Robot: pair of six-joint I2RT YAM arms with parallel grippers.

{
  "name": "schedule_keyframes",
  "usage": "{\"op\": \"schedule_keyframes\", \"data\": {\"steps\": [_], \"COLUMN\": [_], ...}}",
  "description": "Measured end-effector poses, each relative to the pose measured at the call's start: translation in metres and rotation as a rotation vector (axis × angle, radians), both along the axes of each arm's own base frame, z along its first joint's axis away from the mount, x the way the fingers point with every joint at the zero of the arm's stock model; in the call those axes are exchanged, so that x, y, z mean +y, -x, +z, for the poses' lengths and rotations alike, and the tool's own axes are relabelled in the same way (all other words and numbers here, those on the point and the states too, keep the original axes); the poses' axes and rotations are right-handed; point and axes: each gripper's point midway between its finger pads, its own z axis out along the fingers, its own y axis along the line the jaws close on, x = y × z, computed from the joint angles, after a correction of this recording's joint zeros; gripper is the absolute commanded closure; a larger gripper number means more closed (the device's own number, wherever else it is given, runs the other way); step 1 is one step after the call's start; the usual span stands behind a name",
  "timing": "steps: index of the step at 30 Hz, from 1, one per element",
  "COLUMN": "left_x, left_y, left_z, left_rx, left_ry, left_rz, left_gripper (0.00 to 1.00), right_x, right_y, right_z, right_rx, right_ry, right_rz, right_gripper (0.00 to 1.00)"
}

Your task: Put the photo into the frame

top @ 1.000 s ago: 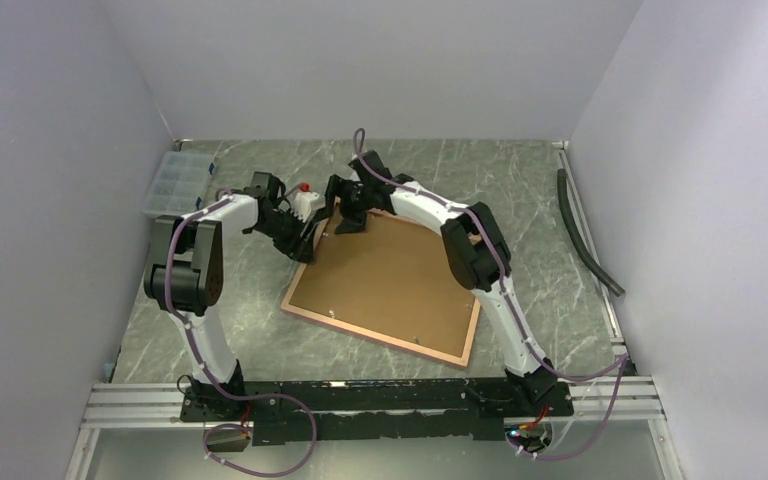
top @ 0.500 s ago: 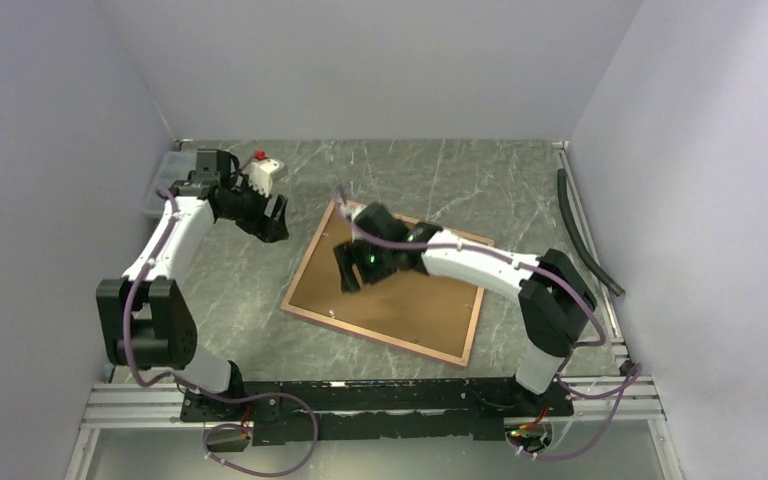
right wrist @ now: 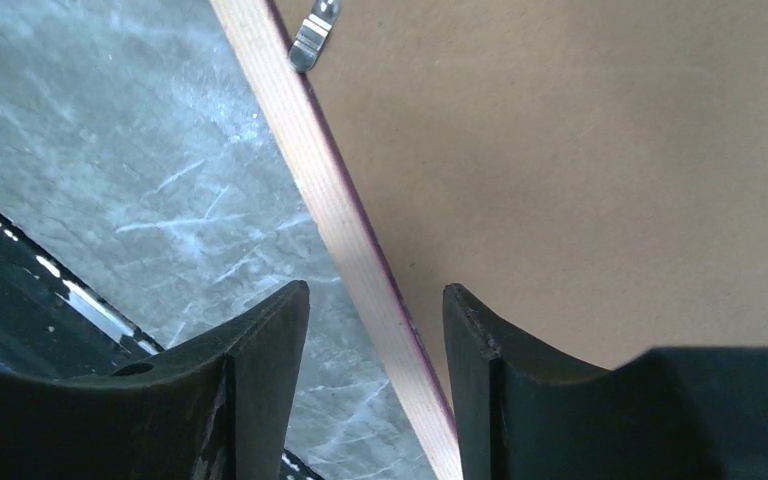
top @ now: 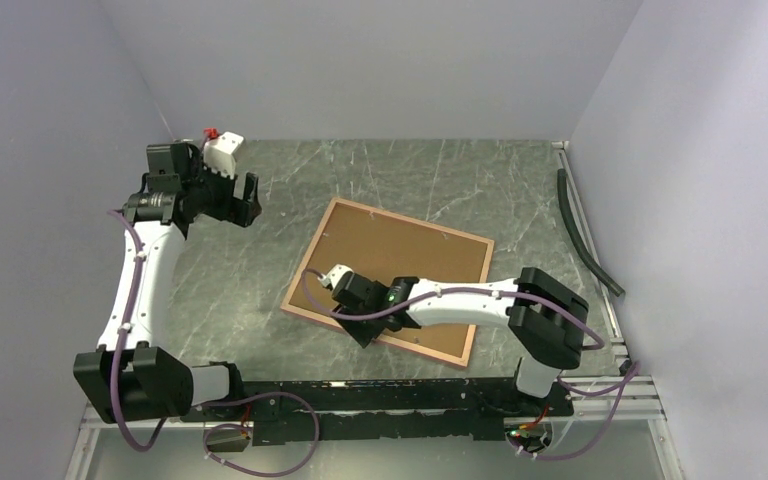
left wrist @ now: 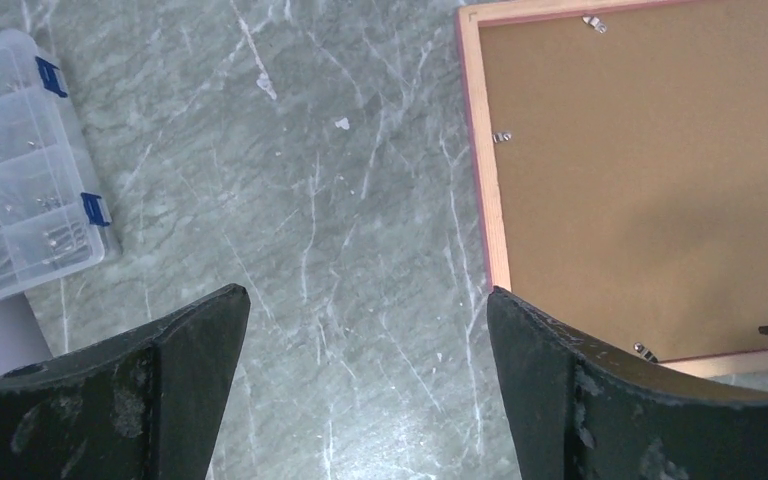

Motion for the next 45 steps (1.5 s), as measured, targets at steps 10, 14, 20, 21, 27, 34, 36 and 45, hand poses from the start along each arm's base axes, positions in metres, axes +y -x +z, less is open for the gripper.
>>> {"op": "schedule_keyframes", "data": {"steps": [10,14,20,21,27,34,36,45], "left_x": [-0.032,-0.044,-0.056,-0.057,-0.064,-0.08,-0.083,-0.111], "left_y": [0.049,0.066,0.098,0.108,0.154,0.166,0.163,0.133], "left_z": [-0.021,-0.027,-0.073,-0.084,-0.136,-0.17,-0.171,-0.172], "left_rx": [-0.035,-0.086,-0.125,-0.138,-0.333,-0.608,-0.654,-0.879], "left_ry": [0.071,0.044,-0.066,-0.095,-0.326,-0.49,-0.507,-0.575], "left_rz": [-0.173,-0.318,-0.591,-0.645,-0.951,-1.19,-1.221,-1.321], "left_gripper": [0.05,0.06,0.06,0.06,0.06,0.06,0.06,0.06], "right_x": [-0.009,-0.007,-0.005,-0.005,-0.004,0.006,0.011,0.027], "right_y": [0.005,0.005,0.008,0.008,0.007,0.003,0.001,-0.004], "right_z": [-0.014,-0.014,-0.014,-0.014,-0.01,0.011,0.019,0.057], "right_rx": [-0.068,-0.077,-0.09,-0.091,-0.09,-0.098,-0.103,-0.108], "right_ry": [0.05,0.047,0.047,0.046,0.053,0.041,0.026,-0.038], "right_rz": [0.017,0.024,0.047,0.049,0.055,0.059,0.058,0.059], "right_gripper": [0.58,0.67,0.78,0.8,0.89,0.93,0.94,0.96]}}
